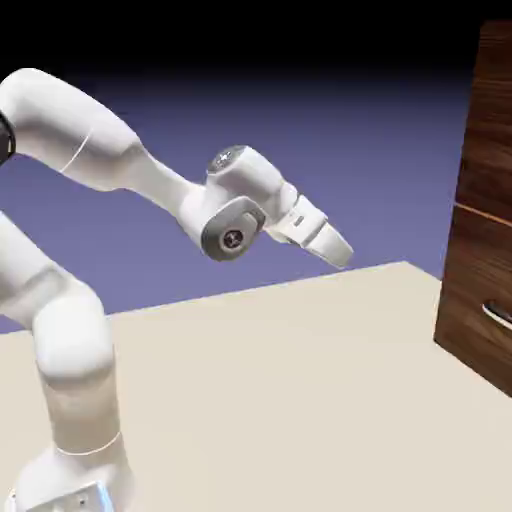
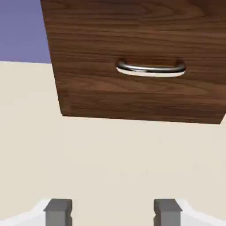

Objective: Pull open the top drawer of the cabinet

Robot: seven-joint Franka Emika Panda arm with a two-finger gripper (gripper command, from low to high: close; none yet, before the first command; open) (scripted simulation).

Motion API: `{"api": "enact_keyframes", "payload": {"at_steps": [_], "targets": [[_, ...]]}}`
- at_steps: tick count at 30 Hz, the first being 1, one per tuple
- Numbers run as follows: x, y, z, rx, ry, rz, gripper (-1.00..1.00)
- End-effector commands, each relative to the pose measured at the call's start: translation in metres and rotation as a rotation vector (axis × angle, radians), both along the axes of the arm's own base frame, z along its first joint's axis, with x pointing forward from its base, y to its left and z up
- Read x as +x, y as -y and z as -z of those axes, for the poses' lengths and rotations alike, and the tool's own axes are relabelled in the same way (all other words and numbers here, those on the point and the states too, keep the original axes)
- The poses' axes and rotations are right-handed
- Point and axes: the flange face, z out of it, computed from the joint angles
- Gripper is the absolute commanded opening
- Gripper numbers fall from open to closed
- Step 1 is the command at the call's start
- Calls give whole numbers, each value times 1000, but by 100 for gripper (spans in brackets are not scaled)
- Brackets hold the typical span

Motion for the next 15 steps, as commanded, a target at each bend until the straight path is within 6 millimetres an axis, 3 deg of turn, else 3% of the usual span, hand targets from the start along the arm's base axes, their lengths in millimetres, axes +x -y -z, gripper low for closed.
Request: {"api": "enact_keyframes", "payload": {"at_steps": [1,8,15], "targets": [[3,-1,-12,30,28,1,0],[24,5,-87,252,197,12,0],[44,25,-146,486,319,40,0]]}}
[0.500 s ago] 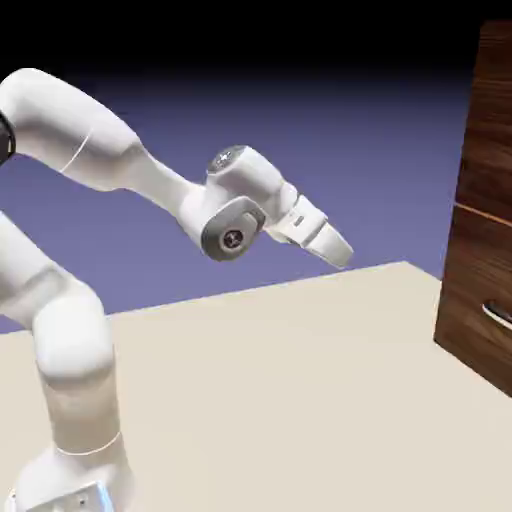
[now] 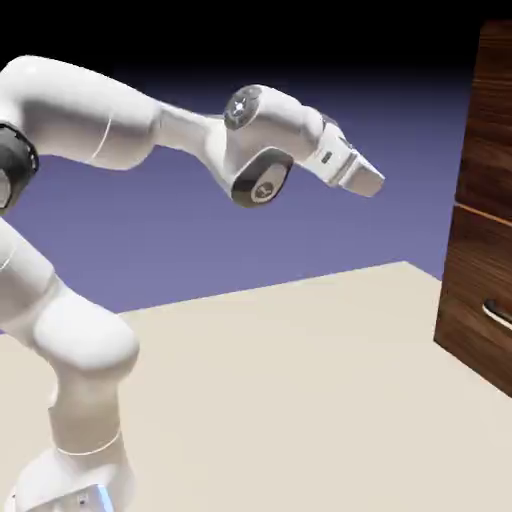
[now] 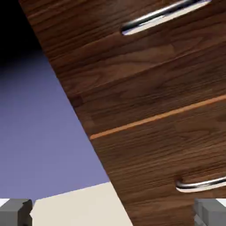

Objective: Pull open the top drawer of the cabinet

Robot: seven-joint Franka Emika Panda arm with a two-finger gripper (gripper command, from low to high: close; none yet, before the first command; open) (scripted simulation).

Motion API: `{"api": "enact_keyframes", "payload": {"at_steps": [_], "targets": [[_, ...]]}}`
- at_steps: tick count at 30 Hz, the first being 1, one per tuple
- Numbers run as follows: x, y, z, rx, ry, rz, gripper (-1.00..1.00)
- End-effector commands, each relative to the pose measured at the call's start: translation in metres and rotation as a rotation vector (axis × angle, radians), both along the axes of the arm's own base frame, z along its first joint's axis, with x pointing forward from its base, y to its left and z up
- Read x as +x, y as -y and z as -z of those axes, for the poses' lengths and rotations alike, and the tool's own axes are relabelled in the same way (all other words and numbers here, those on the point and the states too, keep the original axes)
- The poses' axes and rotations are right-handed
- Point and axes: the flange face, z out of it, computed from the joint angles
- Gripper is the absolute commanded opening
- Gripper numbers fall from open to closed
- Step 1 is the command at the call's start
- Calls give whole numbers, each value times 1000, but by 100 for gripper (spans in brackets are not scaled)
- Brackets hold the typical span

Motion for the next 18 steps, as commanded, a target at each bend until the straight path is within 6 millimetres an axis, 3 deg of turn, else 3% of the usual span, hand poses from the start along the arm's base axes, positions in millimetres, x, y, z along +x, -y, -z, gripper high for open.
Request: {"api": "enact_keyframes", "payload": {"at_steps": [1,9,18], "targets": [[3,4,-7,34,14,3,0],[36,39,-46,299,91,40,0],[85,78,-57,569,124,103,0]]}}
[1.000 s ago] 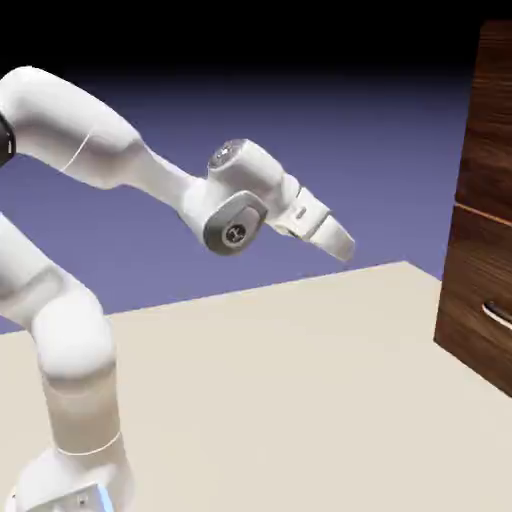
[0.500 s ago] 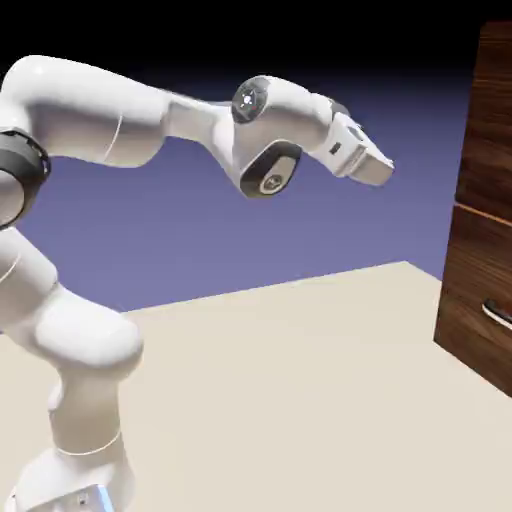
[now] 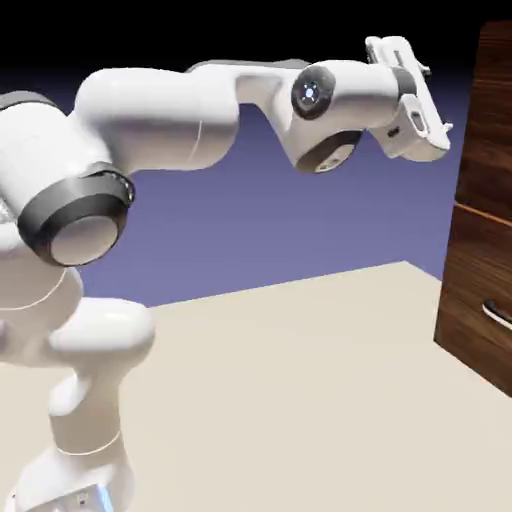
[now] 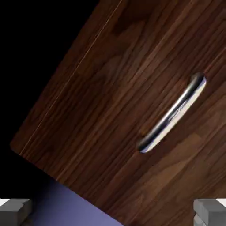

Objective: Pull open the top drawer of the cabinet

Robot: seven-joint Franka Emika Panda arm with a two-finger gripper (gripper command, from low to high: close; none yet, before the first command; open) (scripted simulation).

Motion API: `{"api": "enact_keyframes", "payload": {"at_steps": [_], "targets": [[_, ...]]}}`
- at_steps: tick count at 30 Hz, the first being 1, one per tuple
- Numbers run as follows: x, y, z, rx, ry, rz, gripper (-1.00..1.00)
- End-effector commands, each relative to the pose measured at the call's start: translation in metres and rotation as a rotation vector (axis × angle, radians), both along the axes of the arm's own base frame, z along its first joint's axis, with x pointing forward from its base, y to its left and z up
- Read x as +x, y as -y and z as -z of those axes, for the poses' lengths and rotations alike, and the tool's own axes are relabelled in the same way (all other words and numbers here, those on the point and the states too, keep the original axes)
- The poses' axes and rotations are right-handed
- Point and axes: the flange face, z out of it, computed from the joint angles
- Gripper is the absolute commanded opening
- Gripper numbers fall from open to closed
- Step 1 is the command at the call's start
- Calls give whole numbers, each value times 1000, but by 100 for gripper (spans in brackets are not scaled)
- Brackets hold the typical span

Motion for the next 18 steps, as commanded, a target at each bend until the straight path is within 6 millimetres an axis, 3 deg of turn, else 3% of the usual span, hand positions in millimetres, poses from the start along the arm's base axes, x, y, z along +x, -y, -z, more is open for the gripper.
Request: {"api": "enact_keyframes", "payload": {"at_steps": [1,10,18], "targets": [[6,4,1,28,0,7,0],[65,26,19,247,-14,77,0],[116,27,45,391,-34,149,0]]}}
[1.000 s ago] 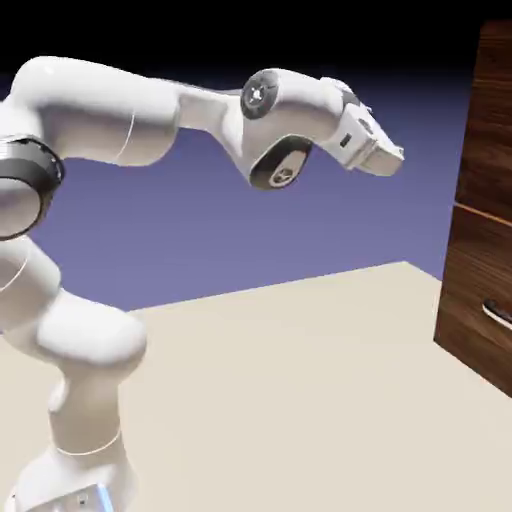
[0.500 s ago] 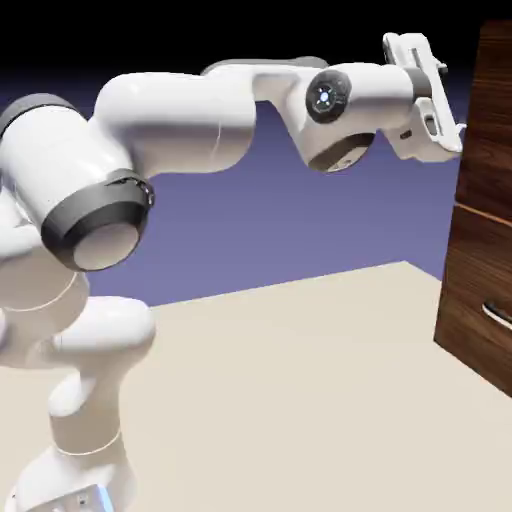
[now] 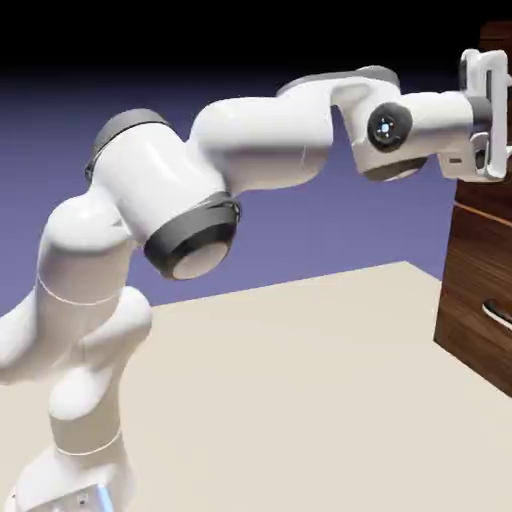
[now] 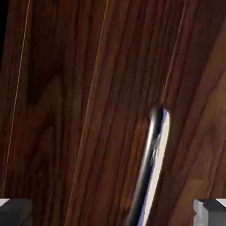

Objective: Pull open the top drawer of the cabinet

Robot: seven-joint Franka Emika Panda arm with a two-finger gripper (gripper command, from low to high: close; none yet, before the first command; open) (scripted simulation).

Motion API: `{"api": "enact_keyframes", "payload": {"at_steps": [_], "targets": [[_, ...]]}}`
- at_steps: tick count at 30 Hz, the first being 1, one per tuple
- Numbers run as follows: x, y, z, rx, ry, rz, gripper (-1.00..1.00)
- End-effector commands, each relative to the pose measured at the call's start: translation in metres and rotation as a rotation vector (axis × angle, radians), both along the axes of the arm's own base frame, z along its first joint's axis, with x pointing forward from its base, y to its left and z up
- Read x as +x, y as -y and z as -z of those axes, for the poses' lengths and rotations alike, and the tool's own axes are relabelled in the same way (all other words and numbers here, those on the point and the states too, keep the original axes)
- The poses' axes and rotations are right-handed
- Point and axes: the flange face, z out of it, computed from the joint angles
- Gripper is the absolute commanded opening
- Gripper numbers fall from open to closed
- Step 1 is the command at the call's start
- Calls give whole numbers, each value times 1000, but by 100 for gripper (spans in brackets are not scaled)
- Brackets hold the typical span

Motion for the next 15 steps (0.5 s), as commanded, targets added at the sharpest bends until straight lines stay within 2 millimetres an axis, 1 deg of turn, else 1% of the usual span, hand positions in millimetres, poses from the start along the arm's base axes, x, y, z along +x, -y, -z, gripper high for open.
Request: {"api": "enact_keyframes", "payload": {"at_steps": [1,8,15], "targets": [[6,-1,3,15,-3,9,0],[44,-17,24,97,-12,71,0],[72,-47,36,149,1,126,0]]}}
